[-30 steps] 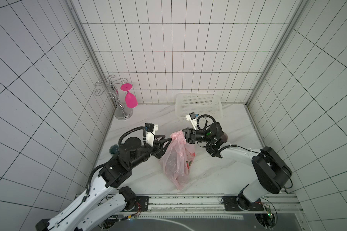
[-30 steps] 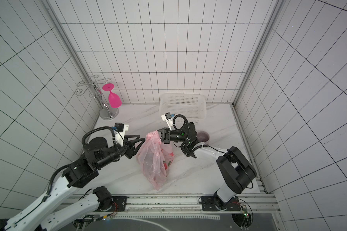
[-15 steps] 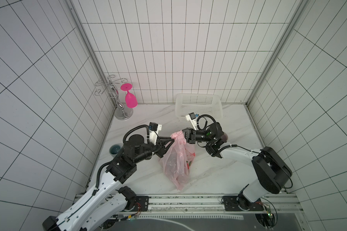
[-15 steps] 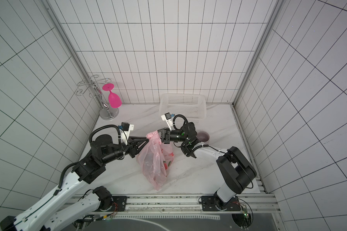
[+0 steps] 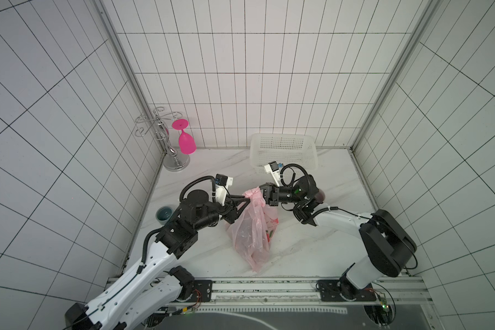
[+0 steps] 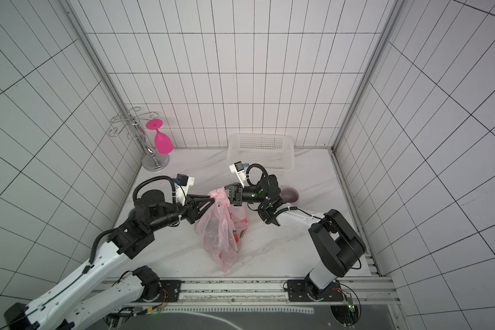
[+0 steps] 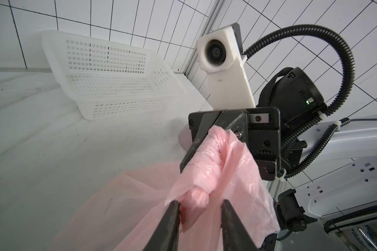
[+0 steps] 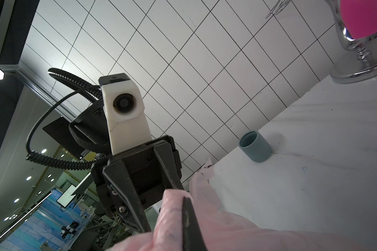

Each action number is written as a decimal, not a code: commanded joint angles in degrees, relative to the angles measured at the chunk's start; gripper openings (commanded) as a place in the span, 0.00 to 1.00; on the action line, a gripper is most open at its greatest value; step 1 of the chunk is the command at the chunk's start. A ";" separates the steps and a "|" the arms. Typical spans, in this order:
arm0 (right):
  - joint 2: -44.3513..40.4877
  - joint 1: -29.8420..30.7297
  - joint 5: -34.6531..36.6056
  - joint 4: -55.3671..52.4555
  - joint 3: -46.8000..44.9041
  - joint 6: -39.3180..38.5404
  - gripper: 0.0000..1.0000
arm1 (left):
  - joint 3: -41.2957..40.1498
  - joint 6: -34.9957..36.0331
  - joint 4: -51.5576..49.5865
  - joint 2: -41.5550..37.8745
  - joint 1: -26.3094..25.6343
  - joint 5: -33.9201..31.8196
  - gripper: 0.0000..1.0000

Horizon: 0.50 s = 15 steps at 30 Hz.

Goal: Place the pineapple into a plastic bag & tie a knot
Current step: Cross the plastic bag at the center of the board.

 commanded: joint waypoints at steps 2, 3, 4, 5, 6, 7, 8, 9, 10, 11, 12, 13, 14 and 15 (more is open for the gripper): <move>-1.75 0.83 -1.08 3.86 6.78 -0.34 0.00 | -1.07 -0.64 2.77 -0.18 0.51 0.70 0.34; -1.63 0.96 -1.26 3.85 6.95 -0.39 0.00 | -1.03 -0.74 3.22 -0.10 0.60 1.19 0.33; -1.53 0.98 -1.37 3.78 7.03 -0.38 0.00 | -0.97 -0.90 3.68 0.03 0.61 1.62 0.32; -1.44 1.07 -1.55 3.78 7.07 -0.36 0.00 | -1.01 -0.92 4.17 0.11 0.68 2.05 0.30; -1.35 1.14 -1.67 3.78 7.15 -0.35 0.00 | -1.01 -0.93 4.51 0.39 0.69 2.37 0.28; -1.35 1.18 -1.87 3.71 7.25 -0.41 0.00 | -0.91 -0.94 4.67 0.48 0.61 2.44 0.26; -1.35 1.20 -1.93 3.60 7.30 -0.46 0.00 | -0.82 -0.93 4.73 0.73 0.69 2.44 0.23; -1.33 1.19 -2.03 3.31 7.31 -0.63 0.00 | -0.84 -0.92 4.86 0.79 0.70 2.43 0.20; -1.48 1.19 -2.13 3.02 7.23 -0.86 0.00 | -0.92 -0.93 5.03 0.76 0.72 2.54 0.17; -1.44 1.18 -2.22 2.64 7.24 -1.21 0.00 | -0.91 -0.93 5.01 0.83 0.80 2.56 0.14; -1.53 1.21 -2.28 2.10 7.26 -1.59 0.00 | -0.92 -0.86 4.97 0.87 0.78 2.65 0.10; -1.61 1.20 -2.24 1.51 7.17 -2.07 0.00 | -0.92 -0.71 4.85 0.92 0.82 2.65 0.05; -1.70 1.18 -2.34 0.88 7.20 -2.58 0.00 | -0.92 -0.63 4.57 1.04 0.88 2.64 0.02; -1.87 1.16 -2.38 0.05 7.09 -3.23 0.00 | -0.91 -0.51 4.24 1.13 0.93 2.60 0.00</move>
